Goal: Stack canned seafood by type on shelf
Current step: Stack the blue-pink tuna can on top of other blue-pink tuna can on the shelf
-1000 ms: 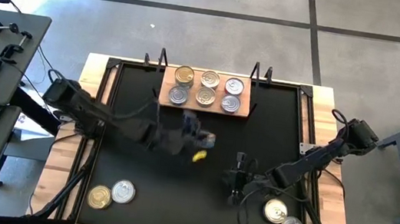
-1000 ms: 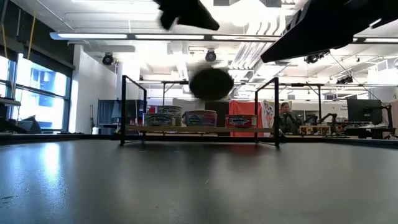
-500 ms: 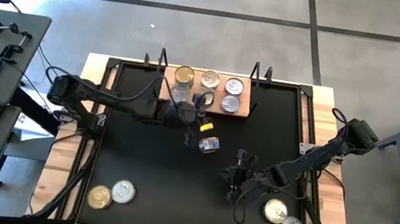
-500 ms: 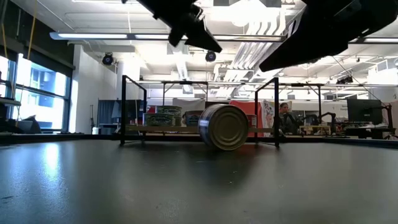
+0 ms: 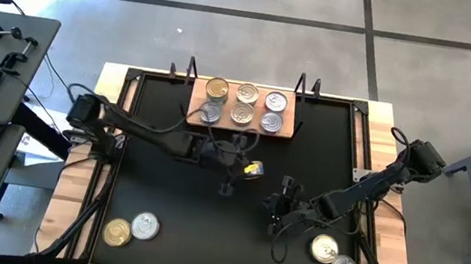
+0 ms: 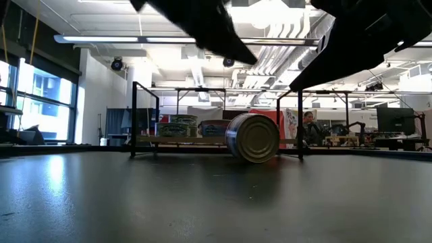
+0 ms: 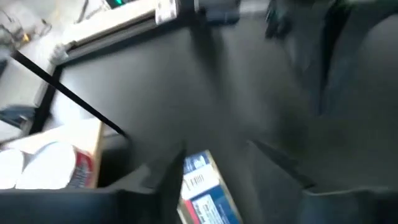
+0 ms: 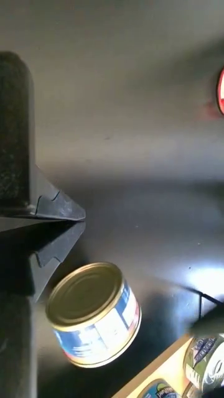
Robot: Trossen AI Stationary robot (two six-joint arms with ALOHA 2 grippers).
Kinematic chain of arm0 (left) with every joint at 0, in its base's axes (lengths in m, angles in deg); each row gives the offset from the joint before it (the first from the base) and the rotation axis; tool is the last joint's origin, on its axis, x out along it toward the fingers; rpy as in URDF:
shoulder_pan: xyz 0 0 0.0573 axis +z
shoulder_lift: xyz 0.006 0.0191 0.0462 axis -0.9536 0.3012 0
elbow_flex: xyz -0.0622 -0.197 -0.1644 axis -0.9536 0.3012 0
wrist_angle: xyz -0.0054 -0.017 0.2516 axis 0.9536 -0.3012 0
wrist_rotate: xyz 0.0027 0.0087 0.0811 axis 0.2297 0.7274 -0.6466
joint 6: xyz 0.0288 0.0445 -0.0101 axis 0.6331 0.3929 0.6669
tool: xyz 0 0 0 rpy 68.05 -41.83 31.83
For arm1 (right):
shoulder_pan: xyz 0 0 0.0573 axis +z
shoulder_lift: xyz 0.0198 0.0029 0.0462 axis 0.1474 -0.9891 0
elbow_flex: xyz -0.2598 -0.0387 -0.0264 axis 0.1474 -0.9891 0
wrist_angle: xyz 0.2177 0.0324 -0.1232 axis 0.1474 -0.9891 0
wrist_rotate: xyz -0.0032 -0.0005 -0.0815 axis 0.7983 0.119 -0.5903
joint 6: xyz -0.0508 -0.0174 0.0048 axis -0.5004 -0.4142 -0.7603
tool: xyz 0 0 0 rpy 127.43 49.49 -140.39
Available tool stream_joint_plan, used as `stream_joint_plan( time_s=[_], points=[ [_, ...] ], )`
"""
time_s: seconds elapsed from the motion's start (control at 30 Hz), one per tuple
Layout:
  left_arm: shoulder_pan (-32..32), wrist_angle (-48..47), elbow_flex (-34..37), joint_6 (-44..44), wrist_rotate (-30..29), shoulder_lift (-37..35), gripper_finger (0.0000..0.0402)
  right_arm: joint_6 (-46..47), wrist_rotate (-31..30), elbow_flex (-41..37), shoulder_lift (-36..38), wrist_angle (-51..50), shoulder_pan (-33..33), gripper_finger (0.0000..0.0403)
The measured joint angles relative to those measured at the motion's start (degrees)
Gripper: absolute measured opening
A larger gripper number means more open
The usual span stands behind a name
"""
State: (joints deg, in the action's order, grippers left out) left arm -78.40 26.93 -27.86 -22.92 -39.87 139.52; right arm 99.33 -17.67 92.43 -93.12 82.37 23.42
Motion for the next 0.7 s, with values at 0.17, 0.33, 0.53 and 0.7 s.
stream_joint_plan(
  time_s=[0.17, 0.33, 0.53, 0.7],
  points=[
    [0.3, 5.1, 0.1, 0.3, -3.1, 5.9, 0.0252, 0.0, 0.0, 0.0, 0.0, -0.2, 0.0, 0.0007],
    [0.4, 7.4, 0.1, 0.2, -10.2, 8.1, 0.0277, 0.0, 0.0, 0.0, 0.0, -0.2, 0.0, 0.0007],
    [1.8, 7.5, 0.0, -4.4, -6.3, 10.6, 0.0278, 0.0, 0.0, 0.0, 0.0, -0.2, 0.0, 0.0007],
    [3.0, 10.9, 0.1, -4.8, -6.3, 14.3, 0.0278, 0.4, 0.0, 0.0, 0.0, -0.2, 0.0, 0.0007]
  ],
)
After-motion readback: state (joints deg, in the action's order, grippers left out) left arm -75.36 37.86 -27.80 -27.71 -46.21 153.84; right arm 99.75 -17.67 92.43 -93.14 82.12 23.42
